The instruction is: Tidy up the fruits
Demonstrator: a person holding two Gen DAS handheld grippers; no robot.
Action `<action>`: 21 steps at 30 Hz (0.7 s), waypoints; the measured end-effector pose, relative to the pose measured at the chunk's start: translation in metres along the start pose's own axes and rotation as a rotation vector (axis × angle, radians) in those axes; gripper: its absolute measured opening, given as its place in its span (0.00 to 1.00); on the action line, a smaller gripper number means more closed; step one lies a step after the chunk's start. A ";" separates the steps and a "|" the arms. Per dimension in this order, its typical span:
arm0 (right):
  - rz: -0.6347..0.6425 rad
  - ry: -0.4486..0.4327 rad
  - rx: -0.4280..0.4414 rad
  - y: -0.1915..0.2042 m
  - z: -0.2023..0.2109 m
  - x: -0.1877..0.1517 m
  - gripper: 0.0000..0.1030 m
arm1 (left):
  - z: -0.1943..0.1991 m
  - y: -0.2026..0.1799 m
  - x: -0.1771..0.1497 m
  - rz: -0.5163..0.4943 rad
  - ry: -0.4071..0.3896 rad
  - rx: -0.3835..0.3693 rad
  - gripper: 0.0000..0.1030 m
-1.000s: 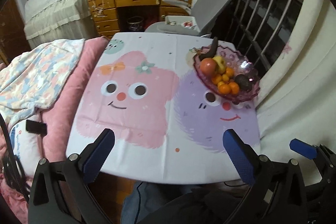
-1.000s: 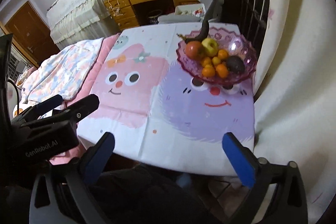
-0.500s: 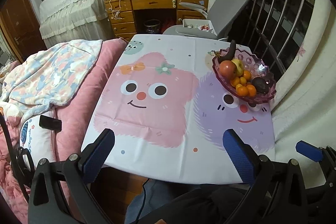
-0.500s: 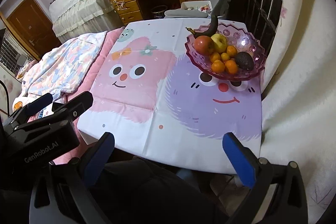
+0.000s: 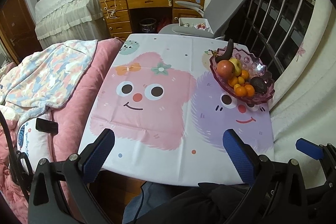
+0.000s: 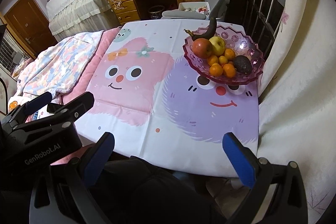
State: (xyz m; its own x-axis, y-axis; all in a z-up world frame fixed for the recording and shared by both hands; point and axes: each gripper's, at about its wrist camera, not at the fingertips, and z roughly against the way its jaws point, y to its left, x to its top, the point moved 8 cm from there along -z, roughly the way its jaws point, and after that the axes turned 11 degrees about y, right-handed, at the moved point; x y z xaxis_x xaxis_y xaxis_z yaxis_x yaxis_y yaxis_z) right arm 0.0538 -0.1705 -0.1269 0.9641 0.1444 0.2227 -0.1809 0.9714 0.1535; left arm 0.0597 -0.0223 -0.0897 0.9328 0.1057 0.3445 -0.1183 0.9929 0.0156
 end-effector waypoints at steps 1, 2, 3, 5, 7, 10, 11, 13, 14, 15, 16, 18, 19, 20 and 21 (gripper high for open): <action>0.001 0.000 -0.001 0.000 0.000 0.000 1.00 | 0.000 0.000 0.001 -0.002 0.001 -0.003 0.99; 0.000 0.000 -0.002 0.001 0.000 0.000 1.00 | -0.001 0.000 0.001 -0.004 0.001 -0.005 0.99; 0.000 0.000 -0.003 0.001 0.000 0.001 1.00 | -0.001 0.000 0.002 -0.004 0.002 -0.006 0.99; -0.001 -0.001 -0.001 0.001 0.000 0.000 1.00 | -0.002 0.001 0.002 -0.004 0.005 -0.012 0.99; -0.002 0.001 0.000 0.001 -0.001 0.001 1.00 | -0.002 0.002 0.002 -0.004 0.006 -0.014 0.99; 0.000 -0.001 -0.001 0.002 0.000 0.001 1.00 | -0.003 0.003 0.003 -0.005 0.005 -0.013 0.99; 0.000 -0.001 -0.001 0.002 0.000 0.002 1.00 | -0.003 0.003 0.003 -0.006 0.006 -0.013 0.99; 0.000 0.000 -0.001 0.002 0.000 0.001 1.00 | -0.003 0.002 0.003 -0.005 0.007 -0.014 0.99; 0.001 0.000 -0.001 0.003 0.000 0.002 1.00 | -0.003 0.002 0.003 -0.003 0.007 -0.014 0.99; 0.001 0.000 -0.001 0.003 0.000 0.002 1.00 | -0.002 0.001 0.002 -0.002 0.006 -0.012 0.99; 0.000 0.000 -0.001 0.003 0.000 0.001 1.00 | -0.002 0.001 0.003 -0.002 0.004 -0.012 0.99; 0.000 0.000 -0.001 0.004 0.000 0.002 1.00 | -0.003 0.002 0.003 -0.006 0.000 -0.013 0.99; -0.001 -0.001 -0.002 0.004 0.000 0.001 1.00 | -0.003 0.003 0.005 -0.009 0.000 -0.014 0.99; 0.000 -0.001 -0.002 0.004 0.000 0.002 1.00 | -0.004 0.004 0.005 -0.011 0.000 -0.014 0.99; -0.001 -0.001 -0.002 0.004 0.000 0.001 1.00 | -0.004 0.004 0.005 -0.010 -0.001 -0.014 0.99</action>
State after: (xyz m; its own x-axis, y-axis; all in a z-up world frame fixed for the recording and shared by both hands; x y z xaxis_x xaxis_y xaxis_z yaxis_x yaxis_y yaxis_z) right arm 0.0544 -0.1668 -0.1256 0.9641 0.1431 0.2237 -0.1795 0.9720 0.1514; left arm 0.0654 -0.0175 -0.0912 0.9337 0.0958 0.3451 -0.1042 0.9945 0.0057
